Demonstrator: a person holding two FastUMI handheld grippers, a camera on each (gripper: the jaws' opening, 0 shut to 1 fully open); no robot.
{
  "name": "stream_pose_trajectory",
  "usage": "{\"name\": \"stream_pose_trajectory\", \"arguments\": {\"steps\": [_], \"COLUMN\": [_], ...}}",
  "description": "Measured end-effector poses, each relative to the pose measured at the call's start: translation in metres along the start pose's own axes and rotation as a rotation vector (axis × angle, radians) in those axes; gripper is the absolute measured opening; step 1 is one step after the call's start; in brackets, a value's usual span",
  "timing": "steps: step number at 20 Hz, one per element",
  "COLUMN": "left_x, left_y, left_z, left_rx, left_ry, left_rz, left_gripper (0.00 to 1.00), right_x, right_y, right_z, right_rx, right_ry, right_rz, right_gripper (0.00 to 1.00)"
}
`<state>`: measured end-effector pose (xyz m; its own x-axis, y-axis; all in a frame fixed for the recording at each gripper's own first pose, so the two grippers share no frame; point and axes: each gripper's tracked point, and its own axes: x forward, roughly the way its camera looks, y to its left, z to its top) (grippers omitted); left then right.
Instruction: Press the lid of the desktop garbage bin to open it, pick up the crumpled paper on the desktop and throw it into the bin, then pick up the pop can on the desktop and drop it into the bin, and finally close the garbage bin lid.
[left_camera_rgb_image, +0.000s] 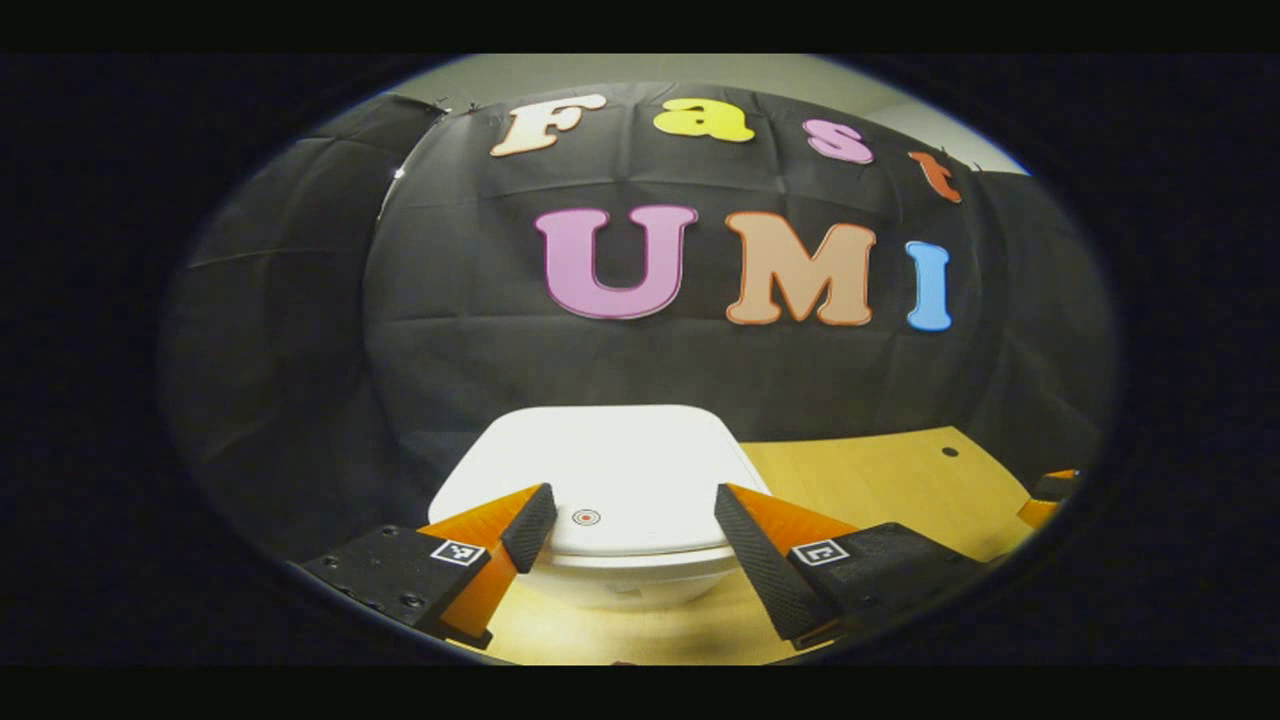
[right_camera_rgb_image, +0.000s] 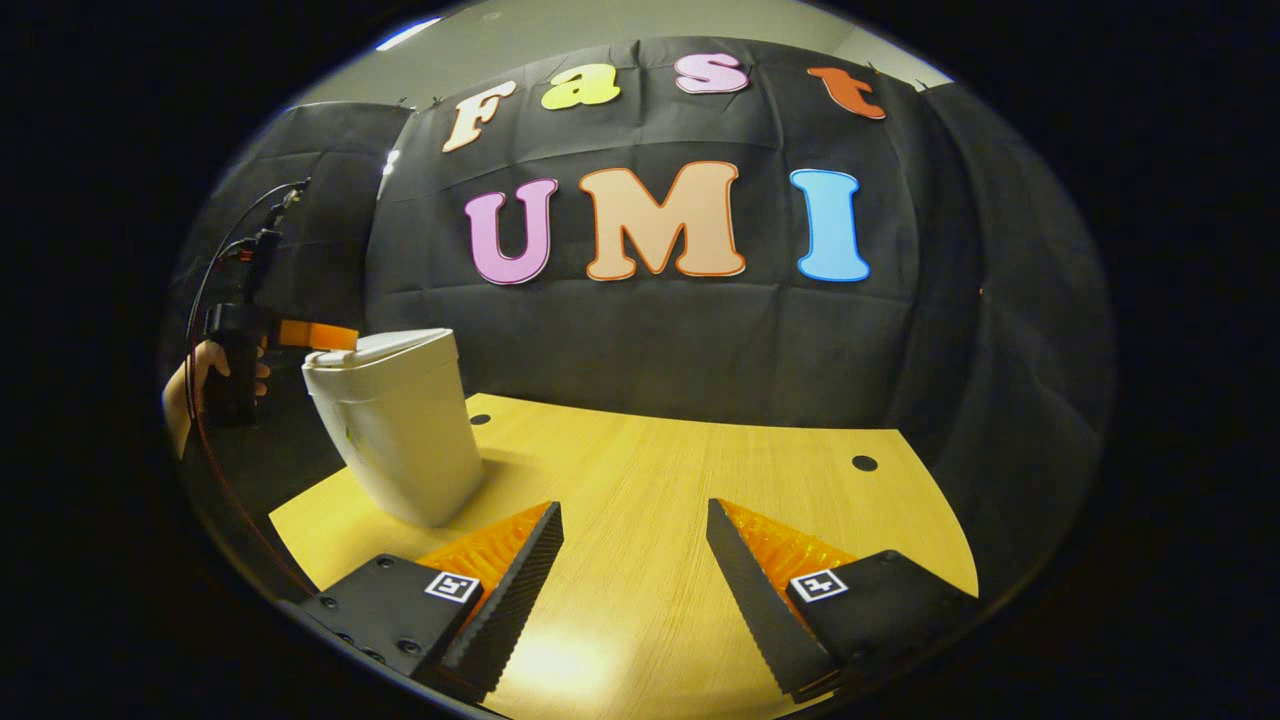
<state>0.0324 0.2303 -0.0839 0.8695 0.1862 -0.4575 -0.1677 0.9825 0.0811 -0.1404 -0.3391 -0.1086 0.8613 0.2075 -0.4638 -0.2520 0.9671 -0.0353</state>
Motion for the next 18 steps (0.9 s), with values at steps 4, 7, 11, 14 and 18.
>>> {"name": "stream_pose_trajectory", "arguments": {"steps": [4, 7, 11, 14, 18], "left_x": [-0.001, 0.001, 0.000, -0.009, -0.036], "left_y": [0.001, -0.002, 0.006, 0.014, -0.030], "left_z": [0.002, 0.011, 0.019, 0.037, 0.070], "left_rx": [-0.071, -0.059, -0.107, -0.174, -0.144], "left_ry": [-0.105, -0.198, -0.229, -0.284, -0.403], "left_rz": [0.033, -0.005, 0.008, 0.058, 0.027], "left_gripper": [0.97, 0.97, 0.96, 0.93, 0.92], "right_x": [0.010, 0.014, 0.008, -0.003, -0.028], "right_y": [0.016, 0.027, 0.021, 0.002, -0.036], "right_z": [-0.015, -0.020, 0.000, 0.023, 0.072], "right_rx": [0.008, 0.026, 0.041, 0.068, 0.155], "right_ry": [0.041, 0.063, 0.020, -0.045, -0.204], "right_rz": [0.036, 0.061, 0.050, 0.012, -0.061], "right_gripper": [0.97, 0.97, 0.97, 0.96, 0.97]}}
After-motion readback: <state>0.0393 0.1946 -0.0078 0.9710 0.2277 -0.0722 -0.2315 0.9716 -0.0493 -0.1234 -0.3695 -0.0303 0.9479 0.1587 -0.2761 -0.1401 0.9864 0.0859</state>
